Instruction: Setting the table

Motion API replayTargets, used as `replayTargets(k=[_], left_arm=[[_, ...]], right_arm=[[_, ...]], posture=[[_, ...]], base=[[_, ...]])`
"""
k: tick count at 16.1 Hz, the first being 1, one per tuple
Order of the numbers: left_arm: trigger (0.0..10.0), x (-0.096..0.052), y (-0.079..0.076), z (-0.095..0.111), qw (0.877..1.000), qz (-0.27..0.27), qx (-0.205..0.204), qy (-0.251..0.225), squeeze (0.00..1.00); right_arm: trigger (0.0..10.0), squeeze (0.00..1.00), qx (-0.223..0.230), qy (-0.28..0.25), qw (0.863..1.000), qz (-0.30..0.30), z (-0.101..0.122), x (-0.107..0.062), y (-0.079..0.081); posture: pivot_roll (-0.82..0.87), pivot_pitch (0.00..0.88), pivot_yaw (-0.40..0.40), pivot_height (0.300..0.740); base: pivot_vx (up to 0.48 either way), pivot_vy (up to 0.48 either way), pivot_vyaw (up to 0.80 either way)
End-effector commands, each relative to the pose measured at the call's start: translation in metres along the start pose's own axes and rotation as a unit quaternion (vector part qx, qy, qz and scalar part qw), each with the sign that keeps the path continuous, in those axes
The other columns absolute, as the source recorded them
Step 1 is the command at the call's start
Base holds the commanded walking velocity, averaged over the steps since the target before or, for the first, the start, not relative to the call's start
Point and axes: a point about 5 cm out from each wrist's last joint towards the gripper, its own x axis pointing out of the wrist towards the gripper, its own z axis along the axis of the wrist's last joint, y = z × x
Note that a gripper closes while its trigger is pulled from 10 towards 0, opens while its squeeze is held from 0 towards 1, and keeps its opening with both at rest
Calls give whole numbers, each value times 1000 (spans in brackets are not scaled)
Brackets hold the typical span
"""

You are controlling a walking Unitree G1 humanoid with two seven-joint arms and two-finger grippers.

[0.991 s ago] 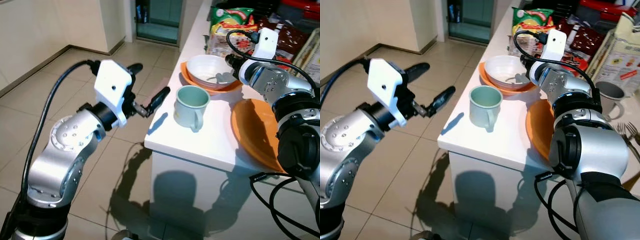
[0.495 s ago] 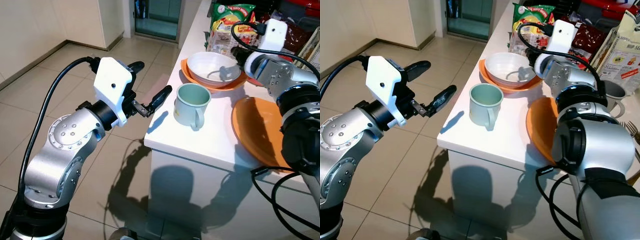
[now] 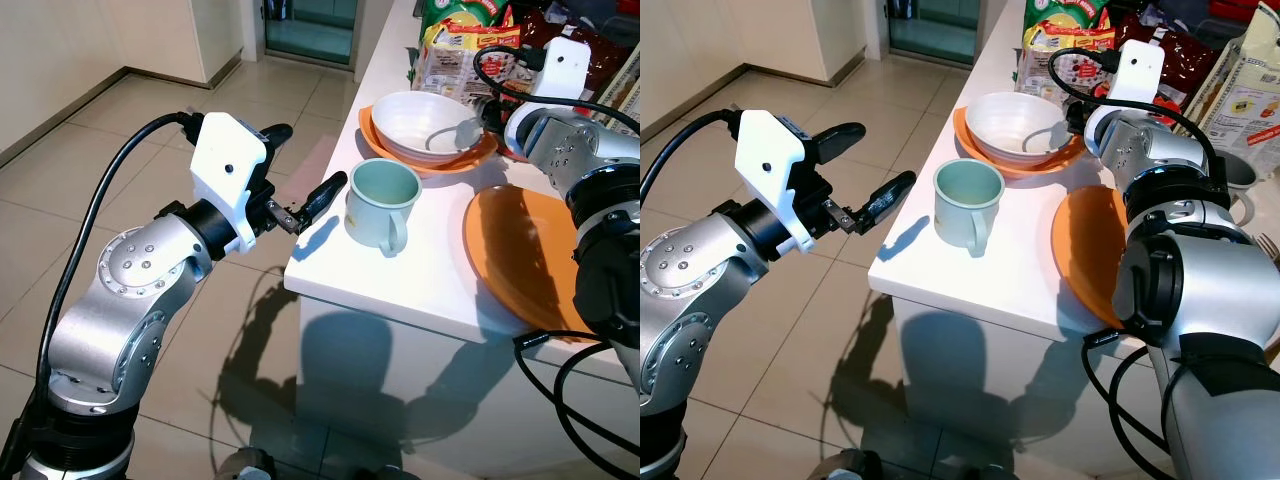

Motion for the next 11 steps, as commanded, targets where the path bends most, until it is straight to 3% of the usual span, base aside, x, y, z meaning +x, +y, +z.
replayTargets(k=[1, 2, 3, 4, 11], left_arm=[[10000, 0, -2, 8, 1000, -11, 8, -11, 0], [10000, 0, -2, 9, 1000, -11, 8, -11, 0], [10000, 0, -2, 9, 1000, -11, 9, -11, 0], [10000, 0, -2, 9, 1000, -10, 9, -10, 0], [10000, 0, 0, 9, 1000, -7, 10, -10, 0]], right_arm=[[10000, 1000, 9, -7, 1000, -7, 12, -3, -4], [10000, 976, 17, -1, 1000, -2, 14, -4, -2], [10000, 706, 25, 0, 1000, 4, 16, -4, 0], [10000, 0, 28, 10, 1000, 0, 16, -5, 1], [10000, 0, 57, 72, 996, -5, 3, -5, 5]], posture=[[52, 135, -69, 740], [52, 135, -69, 740], [52, 135, -69, 740], [49, 138, -68, 740], [49, 139, -73, 740]], base=[[0, 0, 0], [0, 0, 0], [0, 0, 0], [0, 0, 0], [0, 0, 0]])
